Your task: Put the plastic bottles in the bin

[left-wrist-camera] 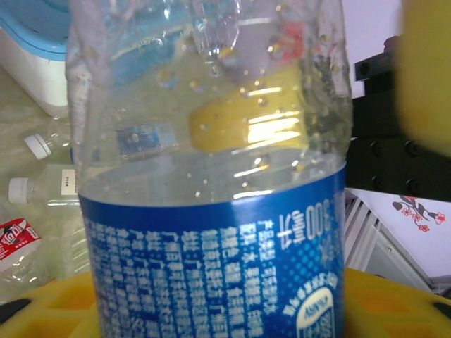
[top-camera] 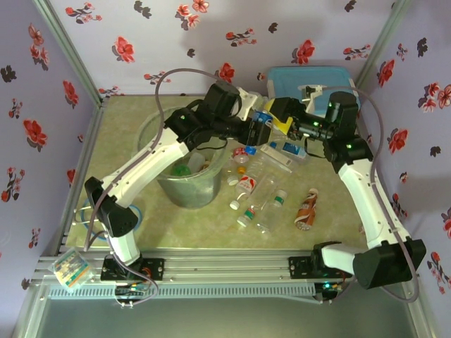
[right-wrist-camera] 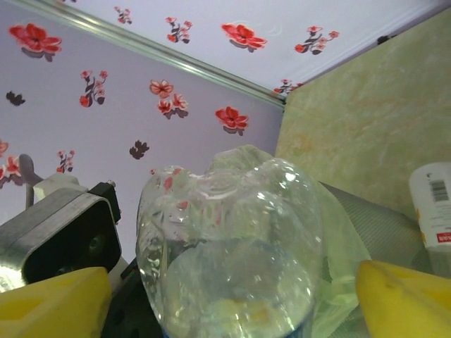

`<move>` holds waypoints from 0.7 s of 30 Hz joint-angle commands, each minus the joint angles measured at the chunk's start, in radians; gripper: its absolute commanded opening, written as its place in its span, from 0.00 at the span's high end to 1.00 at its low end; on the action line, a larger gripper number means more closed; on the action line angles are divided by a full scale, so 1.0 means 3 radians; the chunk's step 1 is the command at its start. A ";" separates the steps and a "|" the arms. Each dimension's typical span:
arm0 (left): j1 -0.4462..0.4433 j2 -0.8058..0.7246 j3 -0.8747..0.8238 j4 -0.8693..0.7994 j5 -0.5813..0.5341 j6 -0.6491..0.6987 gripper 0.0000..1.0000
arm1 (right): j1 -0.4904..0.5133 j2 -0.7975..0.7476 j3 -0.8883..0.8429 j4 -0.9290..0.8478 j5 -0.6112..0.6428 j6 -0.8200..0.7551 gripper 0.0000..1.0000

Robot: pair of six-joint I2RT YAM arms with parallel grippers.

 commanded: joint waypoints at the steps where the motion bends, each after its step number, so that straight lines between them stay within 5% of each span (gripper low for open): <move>1: 0.0117 -0.0260 -0.0068 0.0014 0.0019 0.0034 0.45 | -0.0080 -0.0140 0.0202 -0.0501 0.0159 -0.0403 0.01; 12: 0.0618 -0.0862 -0.0244 -0.0880 -0.0459 0.0269 0.46 | -0.0422 -0.0607 0.0005 -0.1744 0.1074 -0.1354 0.01; 21: 0.0961 -0.1250 -0.1169 -0.1204 -0.0967 0.0290 0.48 | -0.0523 -0.0473 0.0114 -0.3094 0.2246 -0.1510 0.01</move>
